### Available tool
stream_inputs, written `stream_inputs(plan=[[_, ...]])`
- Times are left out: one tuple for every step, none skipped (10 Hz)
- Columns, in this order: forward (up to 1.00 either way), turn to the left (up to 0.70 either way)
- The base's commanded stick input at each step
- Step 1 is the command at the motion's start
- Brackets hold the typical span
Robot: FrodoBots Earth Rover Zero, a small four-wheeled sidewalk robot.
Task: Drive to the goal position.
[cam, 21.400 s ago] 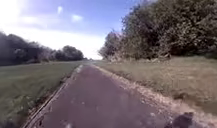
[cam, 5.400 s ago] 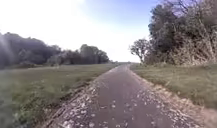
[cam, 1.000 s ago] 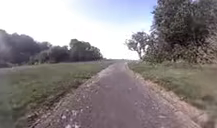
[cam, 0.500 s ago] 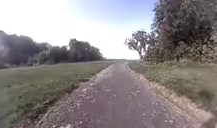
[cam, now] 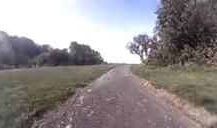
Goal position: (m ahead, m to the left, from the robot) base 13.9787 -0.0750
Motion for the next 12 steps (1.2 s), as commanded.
stream_inputs(plan=[[0.7, 0.0], [0.7, 0.0], [0.7, 0.0], [0.7, 0.0], [0.7, 0.0], [0.7, 0.0], [0.7, 0.0], [0.7, 0.0], [0.7, 0.0], [0.7, 0.0], [0.7, 0.0], [0.7, 0.0]])
